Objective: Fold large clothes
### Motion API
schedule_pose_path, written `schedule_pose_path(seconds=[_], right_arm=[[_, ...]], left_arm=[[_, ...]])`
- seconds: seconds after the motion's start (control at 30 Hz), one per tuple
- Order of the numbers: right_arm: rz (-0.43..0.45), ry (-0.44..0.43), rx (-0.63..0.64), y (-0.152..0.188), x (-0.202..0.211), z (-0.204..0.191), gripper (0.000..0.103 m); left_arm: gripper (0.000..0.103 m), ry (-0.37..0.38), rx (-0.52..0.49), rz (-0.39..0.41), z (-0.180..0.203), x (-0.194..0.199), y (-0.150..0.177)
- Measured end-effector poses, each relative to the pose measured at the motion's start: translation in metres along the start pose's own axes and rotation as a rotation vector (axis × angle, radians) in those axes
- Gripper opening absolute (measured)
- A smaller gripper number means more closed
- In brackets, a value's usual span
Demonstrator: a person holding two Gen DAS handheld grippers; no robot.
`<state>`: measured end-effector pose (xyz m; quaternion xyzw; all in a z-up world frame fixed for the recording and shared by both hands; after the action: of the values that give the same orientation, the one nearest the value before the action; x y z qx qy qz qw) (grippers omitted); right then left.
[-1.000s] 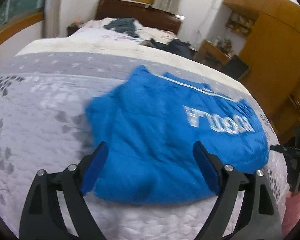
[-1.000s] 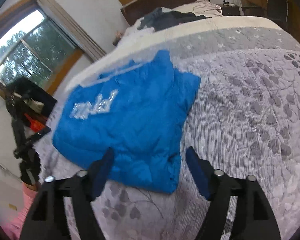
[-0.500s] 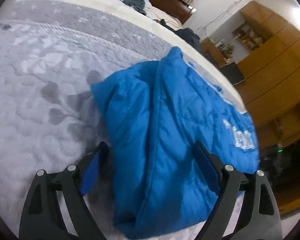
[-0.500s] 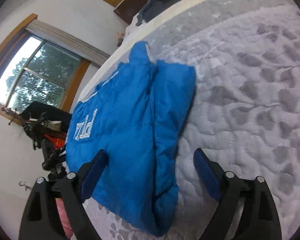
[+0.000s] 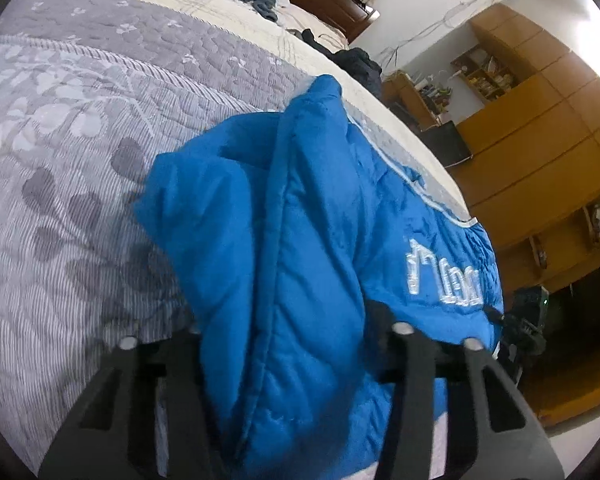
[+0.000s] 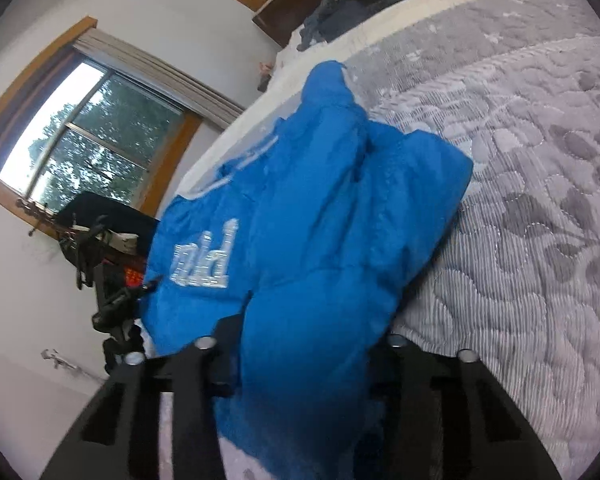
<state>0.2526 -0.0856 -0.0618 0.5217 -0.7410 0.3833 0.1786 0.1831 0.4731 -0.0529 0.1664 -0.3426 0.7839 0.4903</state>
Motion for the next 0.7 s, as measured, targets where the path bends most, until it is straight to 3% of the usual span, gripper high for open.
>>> schedule_pose_path(seconds=[0.1,0.27,0.5,0.7], right_arm=[[0.022,0.013,0.034,0.005,0.015,-0.014,0.033],[0.041,-0.001,0.079,0.023,0.051,-0.038,0.03],[0.073,0.007,0.177,0.091,0.125,-0.061,0.03],[0.031,0.025,0.163,0.141,0.131,-0.052,0.03]], left_arm=[[0.031,0.037,0.001,0.007,0.01,0.014,0.007],[0.028,0.107,-0.005,-0.02,0.035,0.041,0.04],[0.027,0.197,-0.038,-0.01,0.07,0.097,0.117],[0.028,0.16,-0.077,-0.023,0.066,0.113,0.177]])
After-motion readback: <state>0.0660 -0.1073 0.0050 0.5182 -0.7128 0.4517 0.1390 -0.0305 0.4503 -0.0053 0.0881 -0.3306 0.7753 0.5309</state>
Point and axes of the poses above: each gripper's, at about its wrist camera, not at the fingertips, and x roughly against the way its jaws point, z to its right, y to its underside, the point moved 4 cm from there along -x, roughly the way its jaws point, and after that the axes turned 6 degrees about y, right-handed, at the moved point
